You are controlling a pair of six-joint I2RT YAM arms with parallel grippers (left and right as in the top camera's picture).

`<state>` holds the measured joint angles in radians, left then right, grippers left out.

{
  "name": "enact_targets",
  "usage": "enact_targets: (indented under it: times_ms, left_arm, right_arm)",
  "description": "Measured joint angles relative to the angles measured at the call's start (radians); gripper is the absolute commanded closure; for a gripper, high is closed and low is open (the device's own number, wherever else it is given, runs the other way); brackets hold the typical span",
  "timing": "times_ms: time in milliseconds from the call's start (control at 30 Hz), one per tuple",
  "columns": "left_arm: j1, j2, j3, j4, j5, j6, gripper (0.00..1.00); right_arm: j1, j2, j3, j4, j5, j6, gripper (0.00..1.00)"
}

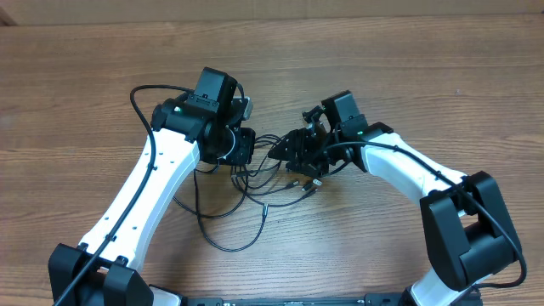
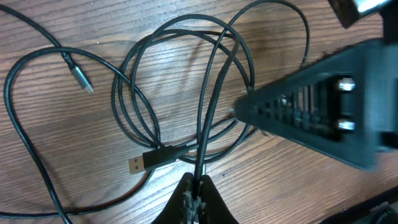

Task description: Untangle cables

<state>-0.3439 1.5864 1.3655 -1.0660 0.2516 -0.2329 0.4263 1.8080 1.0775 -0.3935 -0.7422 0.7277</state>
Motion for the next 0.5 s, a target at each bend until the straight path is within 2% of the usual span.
enact_targets:
  times_ms: [100,367,500]
  left_arm:
    - [0.000,0.000,0.000,0.005,0.001,0.000,0.96]
    - [0.000,0.000,0.000,0.043,0.099,0.000,0.96]
    - [0.000,0.000,0.000,0.046,0.148,0.007,0.96]
  right_arm:
    - [0.019,0.000,0.000,0.000,0.080,0.033,0.48]
    - [0.067,0.000,0.000,-0.002,0.299,0.084,0.51]
    - [0.097,0.000,0.000,-0.069,0.420,0.091,0.57]
